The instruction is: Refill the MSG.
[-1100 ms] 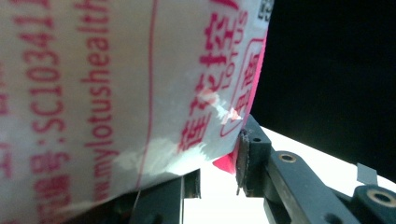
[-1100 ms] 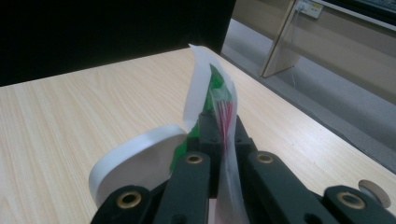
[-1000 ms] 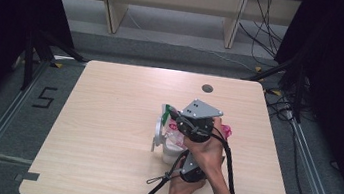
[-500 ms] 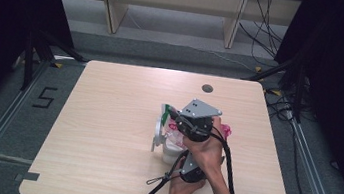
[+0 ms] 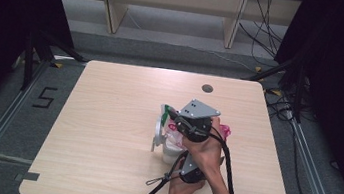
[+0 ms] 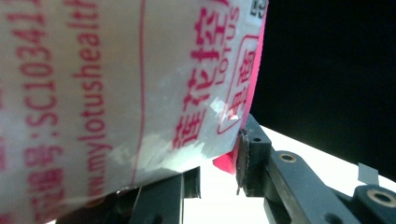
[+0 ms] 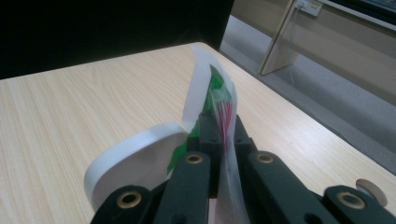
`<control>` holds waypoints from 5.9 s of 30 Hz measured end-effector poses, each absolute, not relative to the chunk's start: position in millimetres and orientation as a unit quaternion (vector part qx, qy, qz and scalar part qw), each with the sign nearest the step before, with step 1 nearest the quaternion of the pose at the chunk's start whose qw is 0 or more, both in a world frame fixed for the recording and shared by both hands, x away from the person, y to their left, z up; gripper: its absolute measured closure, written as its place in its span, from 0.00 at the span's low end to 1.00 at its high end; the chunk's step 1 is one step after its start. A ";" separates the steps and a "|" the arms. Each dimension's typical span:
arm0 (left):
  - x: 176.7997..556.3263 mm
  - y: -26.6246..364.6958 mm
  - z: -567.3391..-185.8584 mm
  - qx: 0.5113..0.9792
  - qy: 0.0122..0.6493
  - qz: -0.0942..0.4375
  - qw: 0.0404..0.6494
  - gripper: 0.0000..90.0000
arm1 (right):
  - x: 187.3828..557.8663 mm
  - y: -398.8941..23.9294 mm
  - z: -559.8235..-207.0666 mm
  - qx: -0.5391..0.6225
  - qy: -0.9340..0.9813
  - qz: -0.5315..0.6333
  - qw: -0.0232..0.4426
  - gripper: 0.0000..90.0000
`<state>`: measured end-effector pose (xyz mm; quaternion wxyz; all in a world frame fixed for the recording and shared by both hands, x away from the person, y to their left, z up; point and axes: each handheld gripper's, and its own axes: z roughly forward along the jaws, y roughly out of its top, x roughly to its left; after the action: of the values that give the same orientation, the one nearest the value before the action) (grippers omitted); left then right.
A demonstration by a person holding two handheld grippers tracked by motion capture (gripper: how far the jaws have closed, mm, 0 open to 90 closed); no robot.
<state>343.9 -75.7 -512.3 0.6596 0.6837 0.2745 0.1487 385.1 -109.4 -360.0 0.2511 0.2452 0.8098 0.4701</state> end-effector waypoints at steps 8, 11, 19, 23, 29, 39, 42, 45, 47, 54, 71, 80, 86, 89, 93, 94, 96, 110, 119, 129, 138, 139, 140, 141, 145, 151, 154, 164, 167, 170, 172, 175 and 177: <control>341.8 -75.7 -510.4 0.677 0.286 0.147 0.662 0.82 | 385.1 -110.3 -359.6 0.242 0.806 0.470 0.266 0.99; 343.4 -76.5 -511.8 0.676 0.281 0.133 0.668 0.82 | 384.1 -108.7 -358.1 0.237 0.809 0.469 0.263 0.99; 341.7 -78.3 -513.8 0.679 0.287 0.118 0.665 0.82 | 386.0 -109.7 -361.2 0.244 0.809 0.468 0.256 0.99; 341.4 -77.7 -513.1 0.677 0.287 0.120 0.667 0.82 | 385.3 -108.3 -361.3 0.244 0.811 0.468 0.254 0.99; 343.7 -75.1 -512.4 0.682 0.274 0.140 0.664 0.82 | 385.2 -107.7 -361.8 0.245 0.810 0.469 0.254 0.99; 344.6 -74.3 -512.6 0.682 0.277 0.149 0.660 0.82 | 383.5 -107.6 -360.0 0.240 0.809 0.470 0.257 0.99; 344.8 -74.5 -513.7 0.680 0.279 0.148 0.662 0.82 | 385.2 -106.1 -362.5 0.240 0.812 0.465 0.260 0.99; 344.7 -74.4 -512.6 0.679 0.279 0.149 0.662 0.82 | 384.3 -106.9 -360.8 0.240 0.809 0.469 0.259 0.99; 344.4 -74.7 -512.8 0.677 0.280 0.143 0.665 0.82 | 383.8 -106.3 -360.7 0.238 0.809 0.469 0.262 0.99; 344.5 -75.0 -513.2 0.679 0.281 0.144 0.663 0.82 | 385.1 -107.9 -360.8 0.238 0.810 0.472 0.253 0.99; 344.7 -76.2 -514.7 0.675 0.283 0.140 0.667 0.82 | 386.6 -107.5 -363.8 0.241 0.815 0.463 0.252 0.99; 344.8 -74.7 -512.6 0.681 0.277 0.150 0.661 0.82 | 383.1 -108.5 -359.3 0.243 0.810 0.473 0.245 0.99; 344.2 -77.0 -514.5 0.669 0.290 0.142 0.670 0.82 | 386.4 -106.5 -364.3 0.235 0.817 0.460 0.257 0.99; 344.5 -75.6 -513.0 0.680 0.278 0.142 0.663 0.82 | 384.7 -107.6 -362.3 0.241 0.814 0.463 0.253 0.99; 343.5 -75.4 -511.2 0.678 0.276 0.146 0.665 0.82 | 382.3 -109.1 -357.5 0.237 0.814 0.467 0.253 0.99; 344.0 -75.9 -511.8 0.677 0.276 0.148 0.666 0.82 | 381.7 -107.9 -358.1 0.238 0.813 0.467 0.251 0.99; 344.0 -76.4 -513.2 0.673 0.284 0.144 0.668 0.82 | 382.9 -106.9 -359.5 0.233 0.815 0.460 0.263 0.99; 343.1 -77.3 -514.1 0.668 0.290 0.145 0.669 0.82 | 383.2 -104.5 -362.7 0.231 0.819 0.453 0.265 0.99; 343.4 -76.6 -514.2 0.671 0.286 0.146 0.669 0.82 | 383.3 -104.2 -362.9 0.231 0.821 0.451 0.263 0.99; 342.9 -76.0 -512.8 0.671 0.285 0.148 0.668 0.82 | 383.0 -104.0 -362.4 0.231 0.820 0.455 0.261 0.99; 343.6 -76.9 -516.0 0.671 0.287 0.142 0.668 0.82 | 384.7 -102.3 -365.9 0.228 0.826 0.445 0.261 0.99; 343.7 -77.0 -515.7 0.670 0.289 0.140 0.670 0.82 | 385.5 -102.2 -366.6 0.229 0.825 0.444 0.263 0.99; 343.3 -78.1 -515.2 0.665 0.292 0.139 0.673 0.82 | 385.4 -102.1 -366.6 0.230 0.825 0.445 0.261 0.99; 343.3 -78.3 -515.3 0.665 0.292 0.140 0.673 0.82 | 385.2 -102.7 -365.7 0.228 0.827 0.444 0.260 0.99; 343.4 -77.8 -514.6 0.668 0.290 0.140 0.671 0.82 | 385.5 -103.5 -365.8 0.231 0.824 0.447 0.259 0.99; 343.1 -76.5 -512.7 0.670 0.284 0.147 0.670 0.82 | 380.8 -105.0 -359.5 0.231 0.818 0.459 0.259 0.99; 343.6 -77.1 -515.4 0.671 0.289 0.140 0.668 0.82 | 383.8 -103.1 -365.0 0.230 0.824 0.449 0.259 0.99; 343.4 -76.8 -514.9 0.672 0.288 0.147 0.667 0.82 | 383.4 -104.6 -362.9 0.231 0.821 0.453 0.260 0.99; 343.9 -77.9 -516.1 0.669 0.289 0.142 0.671 0.82 | 385.3 -103.9 -365.7 0.231 0.823 0.450 0.259 0.99; 343.6 -77.0 -515.5 0.674 0.287 0.150 0.664 0.82 | 384.9 -105.6 -363.9 0.234 0.820 0.453 0.259 0.99; 343.9 -77.1 -515.5 0.677 0.280 0.146 0.665 0.82 | 383.9 -106.8 -362.0 0.231 0.819 0.457 0.259 0.99; 343.8 -76.5 -516.3 0.680 0.279 0.143 0.663 0.82 | 383.6 -108.6 -361.3 0.238 0.816 0.460 0.256 0.99; 343.5 -75.3 -517.6 0.675 0.296 0.152 0.658 0.82 | 383.5 -111.1 -359.8 0.234 0.815 0.467 0.252 1.00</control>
<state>343.5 -75.3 -517.6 0.6584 0.6752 0.2959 0.1519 383.5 -111.1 -359.8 0.2515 0.2344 0.8147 0.4670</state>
